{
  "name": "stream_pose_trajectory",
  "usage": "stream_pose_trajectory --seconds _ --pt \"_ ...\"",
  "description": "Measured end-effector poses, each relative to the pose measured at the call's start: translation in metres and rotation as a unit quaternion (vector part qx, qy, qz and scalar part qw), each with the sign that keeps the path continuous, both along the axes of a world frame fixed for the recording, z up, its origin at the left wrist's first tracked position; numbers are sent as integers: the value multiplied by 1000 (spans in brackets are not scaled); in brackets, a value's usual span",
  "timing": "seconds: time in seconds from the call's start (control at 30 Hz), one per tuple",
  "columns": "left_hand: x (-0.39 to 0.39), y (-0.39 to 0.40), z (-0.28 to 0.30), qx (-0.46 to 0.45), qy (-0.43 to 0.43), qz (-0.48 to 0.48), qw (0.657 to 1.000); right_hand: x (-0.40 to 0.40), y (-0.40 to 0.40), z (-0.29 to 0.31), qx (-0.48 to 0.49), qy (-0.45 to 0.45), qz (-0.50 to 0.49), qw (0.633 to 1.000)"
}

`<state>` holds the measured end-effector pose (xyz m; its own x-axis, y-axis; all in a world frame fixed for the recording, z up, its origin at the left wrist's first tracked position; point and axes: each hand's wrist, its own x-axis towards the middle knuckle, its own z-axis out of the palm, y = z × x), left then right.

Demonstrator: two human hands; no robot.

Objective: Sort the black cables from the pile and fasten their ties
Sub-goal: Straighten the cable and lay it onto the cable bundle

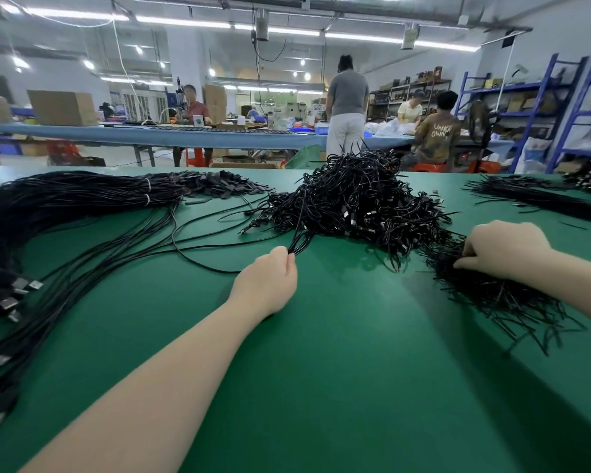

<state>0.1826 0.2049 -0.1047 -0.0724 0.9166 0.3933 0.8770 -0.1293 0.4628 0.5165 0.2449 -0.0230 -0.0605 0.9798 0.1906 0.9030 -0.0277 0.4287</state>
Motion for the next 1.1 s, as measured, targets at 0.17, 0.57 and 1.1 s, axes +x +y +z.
stream_pose_trajectory --seconds 0.17,0.57,1.1 --pt "0 1 0 -16 -21 -2 1000 0 6 -3 -3 29 -23 999" --pt "-10 5 0 -71 -185 -46 979 -28 9 14 10 157 -51 986" --pt "-12 -1 5 -52 -272 -88 957 -46 11 12 156 326 48 931"
